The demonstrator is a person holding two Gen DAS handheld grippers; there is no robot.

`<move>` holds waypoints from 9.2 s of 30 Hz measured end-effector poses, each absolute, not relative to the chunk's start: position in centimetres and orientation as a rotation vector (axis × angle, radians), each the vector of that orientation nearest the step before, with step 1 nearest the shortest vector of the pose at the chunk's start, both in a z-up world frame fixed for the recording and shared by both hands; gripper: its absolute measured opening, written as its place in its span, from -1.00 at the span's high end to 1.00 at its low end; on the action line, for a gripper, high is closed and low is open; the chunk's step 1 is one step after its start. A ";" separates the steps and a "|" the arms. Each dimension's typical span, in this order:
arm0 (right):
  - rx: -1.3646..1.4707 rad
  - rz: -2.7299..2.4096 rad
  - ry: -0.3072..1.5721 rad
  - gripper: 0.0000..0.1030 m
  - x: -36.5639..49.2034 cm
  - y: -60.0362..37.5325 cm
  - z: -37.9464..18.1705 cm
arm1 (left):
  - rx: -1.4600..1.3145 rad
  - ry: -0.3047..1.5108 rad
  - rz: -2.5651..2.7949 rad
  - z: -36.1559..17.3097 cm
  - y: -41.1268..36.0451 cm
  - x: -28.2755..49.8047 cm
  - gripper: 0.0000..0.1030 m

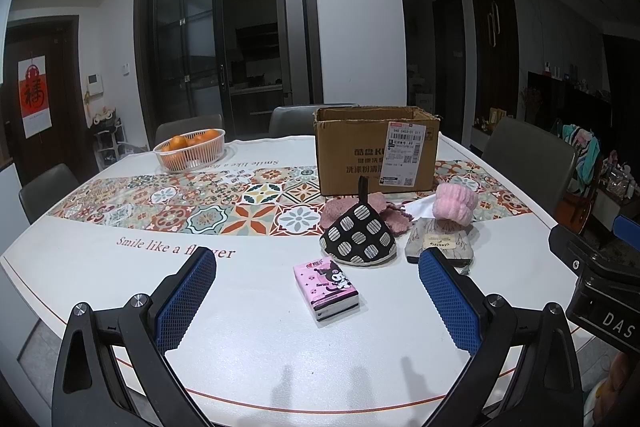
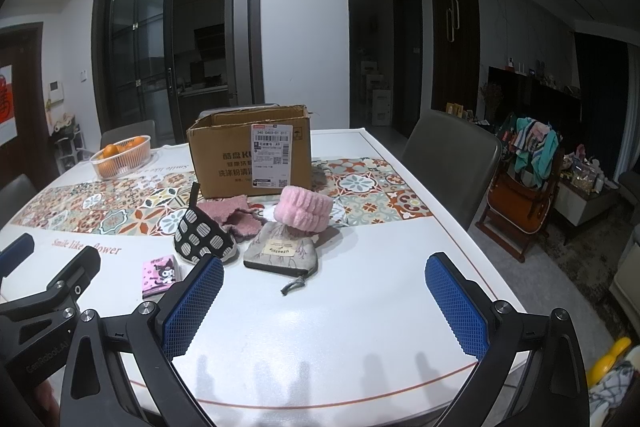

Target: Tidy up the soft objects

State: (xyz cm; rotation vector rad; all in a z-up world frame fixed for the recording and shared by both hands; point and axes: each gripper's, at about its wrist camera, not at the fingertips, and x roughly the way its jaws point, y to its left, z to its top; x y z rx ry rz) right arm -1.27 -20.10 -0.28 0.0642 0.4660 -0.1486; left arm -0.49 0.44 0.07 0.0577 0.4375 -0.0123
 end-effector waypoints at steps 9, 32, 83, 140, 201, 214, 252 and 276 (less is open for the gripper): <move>0.064 -0.149 0.466 -0.99 -1.3 -20.1 -0.3 | 0.056 0.431 -0.015 0.3 0.5 -0.6 -1.00; 0.076 -0.076 0.511 -0.96 3.1 -20.8 -2.1 | -0.006 0.567 0.056 -2.4 -0.6 3.7 -1.00; 0.073 0.011 0.663 -0.07 20.1 -20.8 -8.7 | -0.065 0.932 0.178 -11.7 -0.2 16.0 -0.09; 0.074 0.023 0.484 0.47 15.3 -18.4 3.5 | 0.003 0.559 -0.183 4.2 -1.0 17.7 -0.08; 0.165 0.112 0.696 0.02 37.6 -22.4 3.6 | 0.190 0.744 -0.246 4.4 -6.0 40.7 -0.58; 0.113 0.032 0.592 -0.09 32.9 -21.6 6.1 | 0.182 0.625 -0.204 7.4 -3.8 34.9 -0.77; 0.078 -0.017 0.458 -0.40 17.3 -20.3 6.3 | 0.111 0.502 -0.220 7.3 -1.7 18.1 -0.98; 0.103 0.002 0.645 -0.41 14.5 -20.7 0.5 | 0.105 0.639 -0.252 -0.3 -1.7 15.3 -0.99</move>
